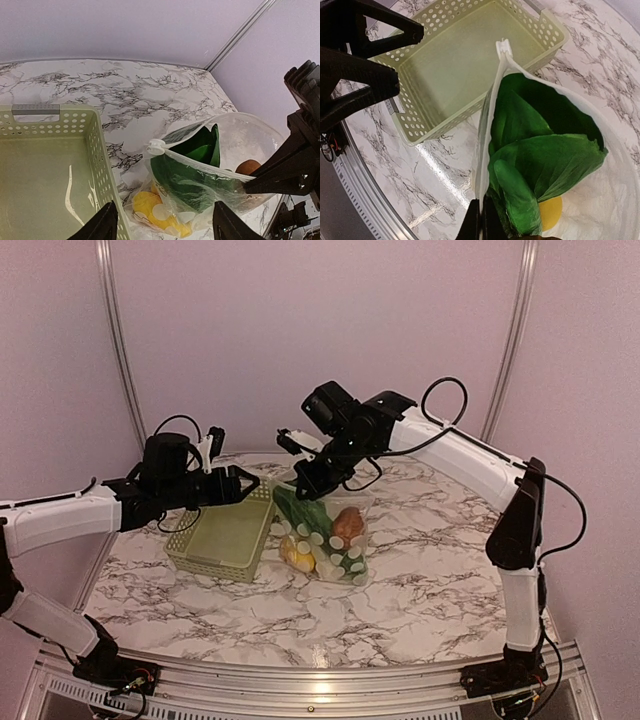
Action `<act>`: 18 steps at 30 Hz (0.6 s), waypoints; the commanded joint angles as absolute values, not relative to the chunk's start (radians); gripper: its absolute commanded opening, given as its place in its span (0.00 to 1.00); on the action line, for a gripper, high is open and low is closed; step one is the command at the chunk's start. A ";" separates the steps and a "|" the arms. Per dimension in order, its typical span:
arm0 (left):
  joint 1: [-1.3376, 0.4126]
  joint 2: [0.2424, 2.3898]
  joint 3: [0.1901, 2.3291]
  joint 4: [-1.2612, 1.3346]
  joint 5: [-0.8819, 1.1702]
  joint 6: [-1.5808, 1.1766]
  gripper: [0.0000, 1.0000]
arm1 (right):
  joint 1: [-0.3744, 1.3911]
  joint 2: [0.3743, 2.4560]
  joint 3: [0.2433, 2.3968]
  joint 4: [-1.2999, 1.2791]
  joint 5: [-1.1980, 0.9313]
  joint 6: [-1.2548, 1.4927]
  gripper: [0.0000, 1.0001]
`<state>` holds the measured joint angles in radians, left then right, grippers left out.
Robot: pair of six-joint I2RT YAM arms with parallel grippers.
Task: Place the food in the zip-top bag and seal the zipper
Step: Pick up the zipper food storage bag from the center of the board, then hold the zipper food storage bag at the center of the board.
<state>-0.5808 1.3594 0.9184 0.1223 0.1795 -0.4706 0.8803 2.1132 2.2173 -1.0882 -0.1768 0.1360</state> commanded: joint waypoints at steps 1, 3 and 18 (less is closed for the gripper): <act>-0.570 1.361 0.832 0.313 0.289 -0.377 0.67 | 0.887 2.021 2.256 -1.131 -0.212 0.151 0.00; -0.565 1.348 0.782 0.415 0.358 -0.365 0.68 | 0.889 1.967 2.204 -1.130 -0.228 0.140 0.00; -0.570 1.462 0.691 0.830 0.741 -0.436 0.61 | 0.889 1.723 1.807 -1.103 -0.292 0.104 0.00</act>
